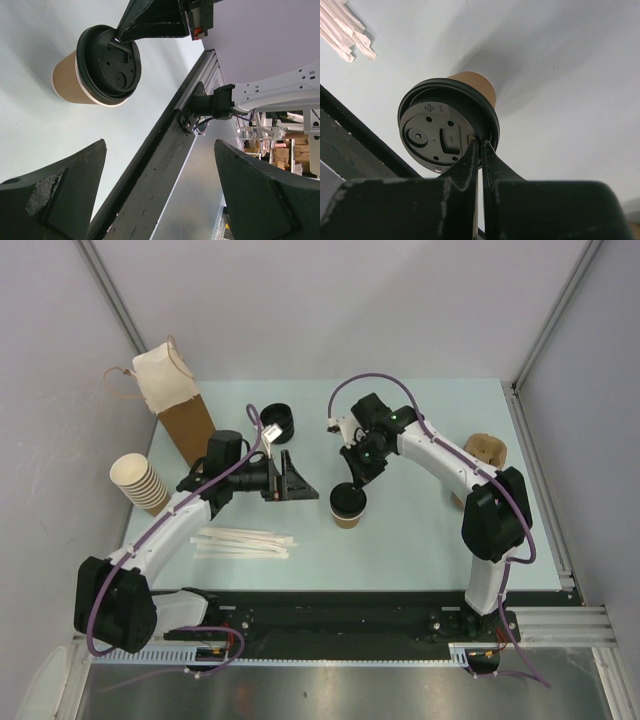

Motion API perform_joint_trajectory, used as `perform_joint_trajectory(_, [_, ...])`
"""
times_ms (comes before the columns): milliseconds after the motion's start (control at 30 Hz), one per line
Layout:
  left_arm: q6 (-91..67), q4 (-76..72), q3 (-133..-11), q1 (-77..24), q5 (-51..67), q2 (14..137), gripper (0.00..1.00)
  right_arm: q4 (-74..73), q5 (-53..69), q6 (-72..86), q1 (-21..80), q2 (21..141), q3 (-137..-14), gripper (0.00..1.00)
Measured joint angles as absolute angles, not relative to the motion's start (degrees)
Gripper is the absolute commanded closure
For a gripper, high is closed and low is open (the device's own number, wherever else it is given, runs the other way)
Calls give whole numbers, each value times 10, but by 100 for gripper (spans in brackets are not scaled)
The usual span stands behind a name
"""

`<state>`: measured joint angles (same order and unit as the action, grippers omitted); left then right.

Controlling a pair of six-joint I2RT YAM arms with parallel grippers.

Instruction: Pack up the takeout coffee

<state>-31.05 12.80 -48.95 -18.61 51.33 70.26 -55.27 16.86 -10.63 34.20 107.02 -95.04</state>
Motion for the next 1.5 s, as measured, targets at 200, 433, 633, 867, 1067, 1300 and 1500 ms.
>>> perform_joint_trajectory(200, [-311, 125, -489, -186, 514, 706, 6, -555, 175, -105, 340, 1069, -951, 100])
perform_joint_trajectory(433, [-311, 125, -489, -186, 514, 709, 6, -557, 174, -105, 347, 1069, -951, 99])
perform_joint_trajectory(633, [-312, 125, -489, -186, 515, 709, 6, -557, 168, -105, 351, 1069, -951, 97])
perform_joint_trajectory(867, [-315, 124, -489, -186, 515, 709, 6, -557, 162, -106, 352, 1069, -950, 96])
perform_joint_trajectory(1067, [-315, 125, -489, -186, 515, 709, 6, -557, 155, -106, 352, 1069, -950, 94])
perform_joint_trajectory(1300, [-315, 125, -489, -186, 515, 709, 6, -557, 155, -106, 357, 1069, -950, 94])
perform_joint_trajectory(1500, [-315, 124, -488, -186, 515, 709, 6, -557, 155, -106, 365, 1069, -950, 94])
